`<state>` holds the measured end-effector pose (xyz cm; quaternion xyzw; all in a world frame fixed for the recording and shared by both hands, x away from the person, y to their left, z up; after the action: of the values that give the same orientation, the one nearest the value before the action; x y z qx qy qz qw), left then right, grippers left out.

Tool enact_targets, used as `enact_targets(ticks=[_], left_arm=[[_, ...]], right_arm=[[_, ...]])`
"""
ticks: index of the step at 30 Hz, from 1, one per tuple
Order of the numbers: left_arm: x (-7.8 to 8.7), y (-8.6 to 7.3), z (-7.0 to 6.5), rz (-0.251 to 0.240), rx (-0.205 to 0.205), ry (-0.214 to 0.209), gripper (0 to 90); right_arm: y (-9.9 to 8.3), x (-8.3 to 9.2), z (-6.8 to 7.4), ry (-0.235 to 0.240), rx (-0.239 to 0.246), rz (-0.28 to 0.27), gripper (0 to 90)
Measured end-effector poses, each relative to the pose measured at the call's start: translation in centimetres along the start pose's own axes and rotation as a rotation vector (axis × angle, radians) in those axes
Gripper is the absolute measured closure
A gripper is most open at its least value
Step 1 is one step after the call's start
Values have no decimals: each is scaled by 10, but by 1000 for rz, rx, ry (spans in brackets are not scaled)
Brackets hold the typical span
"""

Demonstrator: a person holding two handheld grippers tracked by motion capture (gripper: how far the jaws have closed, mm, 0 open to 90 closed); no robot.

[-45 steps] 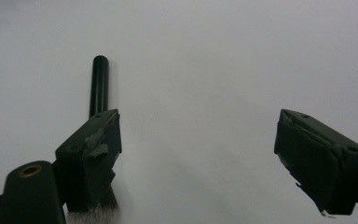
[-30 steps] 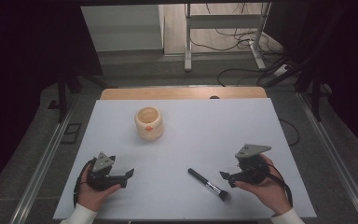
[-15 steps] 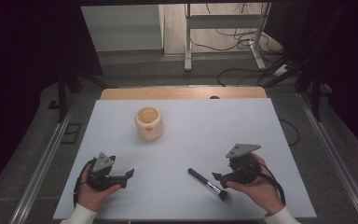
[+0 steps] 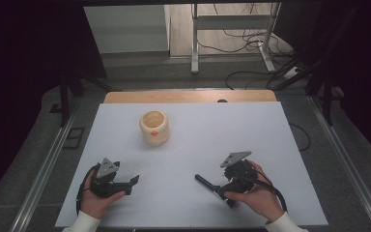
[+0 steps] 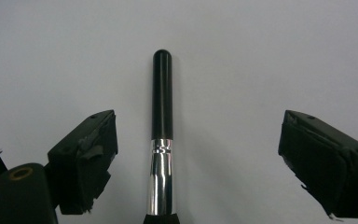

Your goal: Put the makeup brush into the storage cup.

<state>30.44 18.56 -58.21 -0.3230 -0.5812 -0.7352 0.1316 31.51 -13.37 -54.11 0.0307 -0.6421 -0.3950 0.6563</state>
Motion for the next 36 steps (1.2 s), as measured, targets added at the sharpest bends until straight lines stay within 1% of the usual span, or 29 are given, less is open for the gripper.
enact_targets(ticks=[8, 14, 17, 19, 20, 26, 29, 31, 34, 35, 36], left_arm=[[0, 0, 0, 0, 0, -2, 111], [0, -1, 1, 0, 1, -3, 111], [1, -1, 1, -1, -1, -2, 111], [1, 0, 1, -3, -1, -1, 112], [1, 0, 1, -5, -2, -1, 113], [1, 0, 1, -4, -2, 1, 113], [1, 0, 1, -4, -3, 1, 113], [1, 0, 1, -4, -3, 1, 113], [1, 0, 1, -4, -4, 2, 113], [1, 0, 1, -4, -4, 2, 113], [1, 0, 1, -4, -4, 2, 113]], right_arm=[[-7, -12, 2, 5, -8, 63, 115], [-12, -17, 1, 4, -15, 92, 124], [-17, -22, 1, 1, -18, 125, 140], [-18, -23, 1, 0, -19, 130, 148], [-21, -26, 1, 6, -23, 149, 152], [-25, -31, 2, 8, -29, 173, 162], [-26, -32, 4, 12, -21, 182, 172], [-29, -34, 7, 14, -14, 209, 194], [-31, -36, 8, 15, -14, 225, 216], [-32, -37, 8, 14, -15, 235, 242], [-33, -37, 8, 13, -20, 241, 250]])
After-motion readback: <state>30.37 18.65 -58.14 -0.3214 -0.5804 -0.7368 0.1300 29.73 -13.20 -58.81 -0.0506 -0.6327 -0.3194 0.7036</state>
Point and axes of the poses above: each handheld gripper's, and its own axes: x roughly backward along the jaws, y roughly out of its top, z roughly to its left, the point moved 10 cm from there along -x, roughly forward along the jaws, and after that the axes turned 15 degrees about y, right-handed, at the moved point
